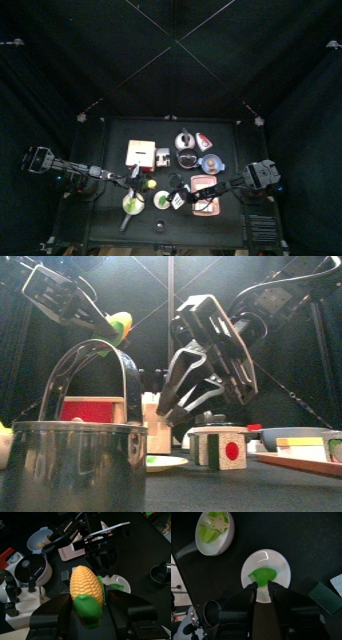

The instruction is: Hand over corn

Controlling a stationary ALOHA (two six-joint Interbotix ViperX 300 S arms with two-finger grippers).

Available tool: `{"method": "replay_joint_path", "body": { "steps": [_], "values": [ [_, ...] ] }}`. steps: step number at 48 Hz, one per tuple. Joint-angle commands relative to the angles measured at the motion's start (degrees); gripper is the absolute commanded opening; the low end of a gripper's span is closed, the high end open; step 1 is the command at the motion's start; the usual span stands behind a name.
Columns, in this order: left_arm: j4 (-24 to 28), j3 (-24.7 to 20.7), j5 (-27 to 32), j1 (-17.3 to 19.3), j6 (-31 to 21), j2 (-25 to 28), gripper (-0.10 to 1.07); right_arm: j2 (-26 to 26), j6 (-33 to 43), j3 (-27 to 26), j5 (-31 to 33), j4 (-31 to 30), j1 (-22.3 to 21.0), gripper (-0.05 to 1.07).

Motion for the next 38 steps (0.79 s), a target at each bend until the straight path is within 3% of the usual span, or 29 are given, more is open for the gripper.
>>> {"method": "replay_joint_path", "body": {
  "steps": [1, 19, 26, 38],
  "values": [
    [-0.53, -0.7, -0.09, 0.09, -0.09, -0.26, 0.77, -4.13, 0.09, -1.05, 1.49, -1.93, -0.26, 0.67],
    [-1.32, -0.97, 0.0, 0.18, 0.0, -0.26, 0.77, -15.12, 0.62, 0.88, 12.04, -13.36, -0.26, 0.68],
    [-1.23, -1.41, 0.0, -0.18, 0.0, -0.18, 0.77, -15.64, 0.79, 0.09, 15.29, -17.58, -0.53, 0.74],
    [-1.23, -1.93, 0.09, -0.26, 0.0, 0.62, 0.77, -13.36, 0.88, -3.43, 14.5, -20.21, -1.93, 0.85]
  ]
}}
